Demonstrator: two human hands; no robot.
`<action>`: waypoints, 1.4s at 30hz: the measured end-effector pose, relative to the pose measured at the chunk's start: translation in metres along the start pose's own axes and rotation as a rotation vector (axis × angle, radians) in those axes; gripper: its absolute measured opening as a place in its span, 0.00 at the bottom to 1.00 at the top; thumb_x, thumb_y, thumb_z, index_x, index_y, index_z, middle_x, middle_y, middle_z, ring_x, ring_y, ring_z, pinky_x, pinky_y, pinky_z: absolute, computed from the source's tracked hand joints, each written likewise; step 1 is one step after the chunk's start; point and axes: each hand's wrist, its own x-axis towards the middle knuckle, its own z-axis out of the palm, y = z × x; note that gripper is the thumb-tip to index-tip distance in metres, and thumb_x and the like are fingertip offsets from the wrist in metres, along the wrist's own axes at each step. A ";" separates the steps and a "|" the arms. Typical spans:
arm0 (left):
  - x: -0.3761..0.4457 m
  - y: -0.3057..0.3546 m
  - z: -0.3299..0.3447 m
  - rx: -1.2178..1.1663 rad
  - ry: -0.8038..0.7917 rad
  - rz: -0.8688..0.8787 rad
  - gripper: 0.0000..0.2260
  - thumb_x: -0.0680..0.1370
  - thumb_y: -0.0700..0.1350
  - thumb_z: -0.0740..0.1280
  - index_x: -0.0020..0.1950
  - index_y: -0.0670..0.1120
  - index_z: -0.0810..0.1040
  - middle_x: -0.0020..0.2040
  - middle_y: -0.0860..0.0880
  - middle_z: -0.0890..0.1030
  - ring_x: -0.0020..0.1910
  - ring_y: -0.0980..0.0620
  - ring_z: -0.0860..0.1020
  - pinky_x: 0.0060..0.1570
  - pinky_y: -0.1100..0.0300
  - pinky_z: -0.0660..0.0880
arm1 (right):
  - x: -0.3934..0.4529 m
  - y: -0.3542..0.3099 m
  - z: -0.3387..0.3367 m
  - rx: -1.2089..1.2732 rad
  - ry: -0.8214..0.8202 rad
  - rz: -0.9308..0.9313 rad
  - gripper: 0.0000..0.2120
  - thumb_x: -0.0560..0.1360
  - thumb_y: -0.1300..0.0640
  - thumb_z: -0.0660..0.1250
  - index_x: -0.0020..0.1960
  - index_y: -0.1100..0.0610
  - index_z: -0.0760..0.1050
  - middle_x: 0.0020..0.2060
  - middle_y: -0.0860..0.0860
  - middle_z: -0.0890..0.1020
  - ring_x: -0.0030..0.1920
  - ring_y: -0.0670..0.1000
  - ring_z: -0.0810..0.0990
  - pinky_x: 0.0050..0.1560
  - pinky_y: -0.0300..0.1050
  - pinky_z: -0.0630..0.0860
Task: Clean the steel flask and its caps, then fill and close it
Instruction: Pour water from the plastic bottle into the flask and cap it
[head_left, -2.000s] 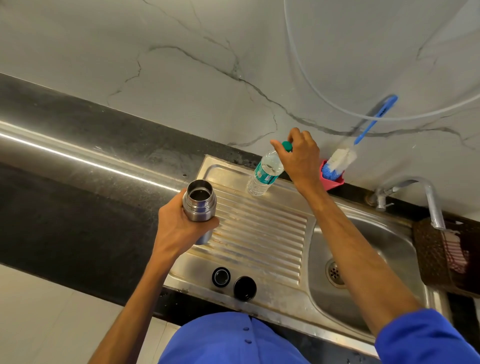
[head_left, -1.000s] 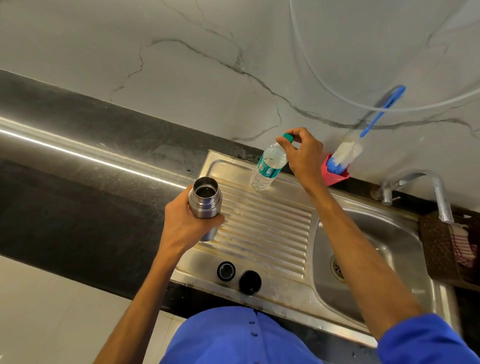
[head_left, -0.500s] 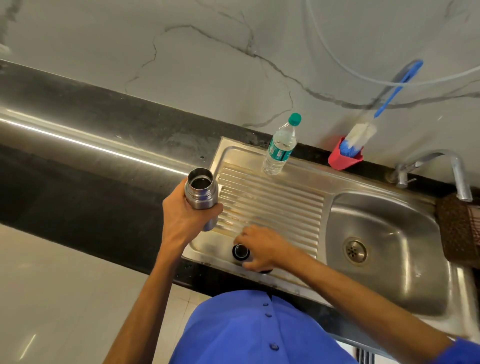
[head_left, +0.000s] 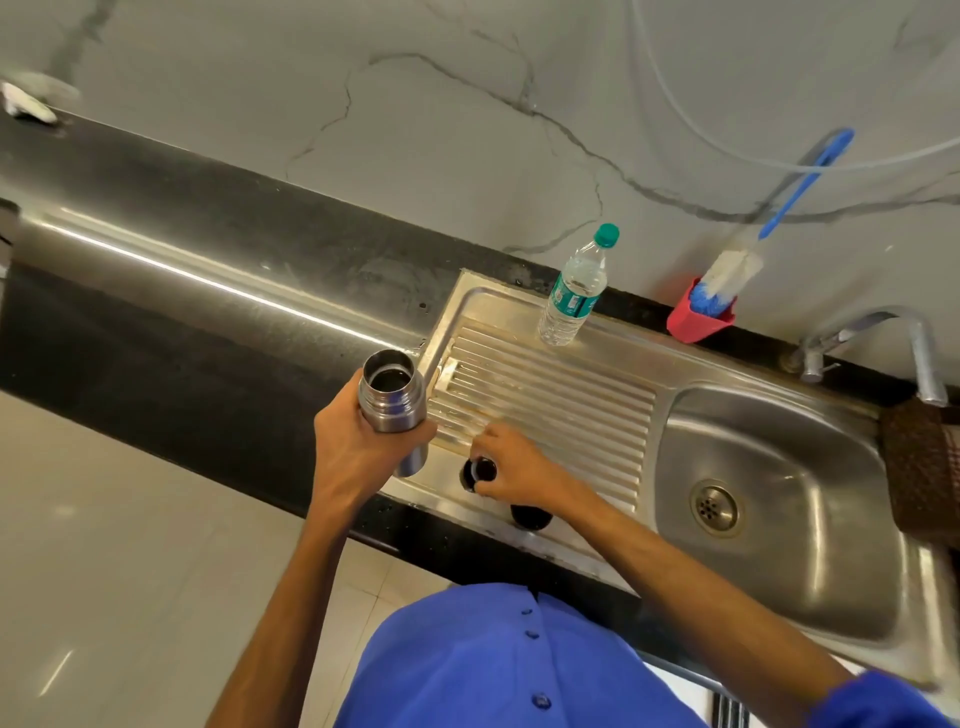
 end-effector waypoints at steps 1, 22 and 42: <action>-0.002 0.001 0.000 0.000 -0.003 0.004 0.26 0.68 0.42 0.85 0.60 0.51 0.77 0.51 0.60 0.82 0.49 0.68 0.82 0.50 0.74 0.75 | -0.004 0.000 -0.010 0.170 0.065 0.070 0.16 0.71 0.51 0.79 0.54 0.54 0.79 0.53 0.49 0.78 0.50 0.52 0.78 0.51 0.51 0.80; -0.046 0.112 0.147 -0.028 -0.238 0.157 0.25 0.61 0.37 0.87 0.48 0.55 0.79 0.42 0.66 0.84 0.43 0.63 0.83 0.41 0.73 0.75 | -0.189 -0.010 -0.236 1.131 0.558 -0.085 0.25 0.68 0.66 0.81 0.58 0.63 0.70 0.51 0.68 0.82 0.50 0.67 0.83 0.59 0.69 0.78; -0.097 0.163 0.236 -0.024 -0.271 0.194 0.28 0.60 0.37 0.87 0.49 0.59 0.78 0.41 0.71 0.83 0.43 0.67 0.82 0.41 0.75 0.74 | -0.275 0.073 -0.260 0.328 0.729 0.133 0.31 0.62 0.43 0.85 0.62 0.46 0.82 0.50 0.47 0.77 0.48 0.47 0.77 0.42 0.35 0.80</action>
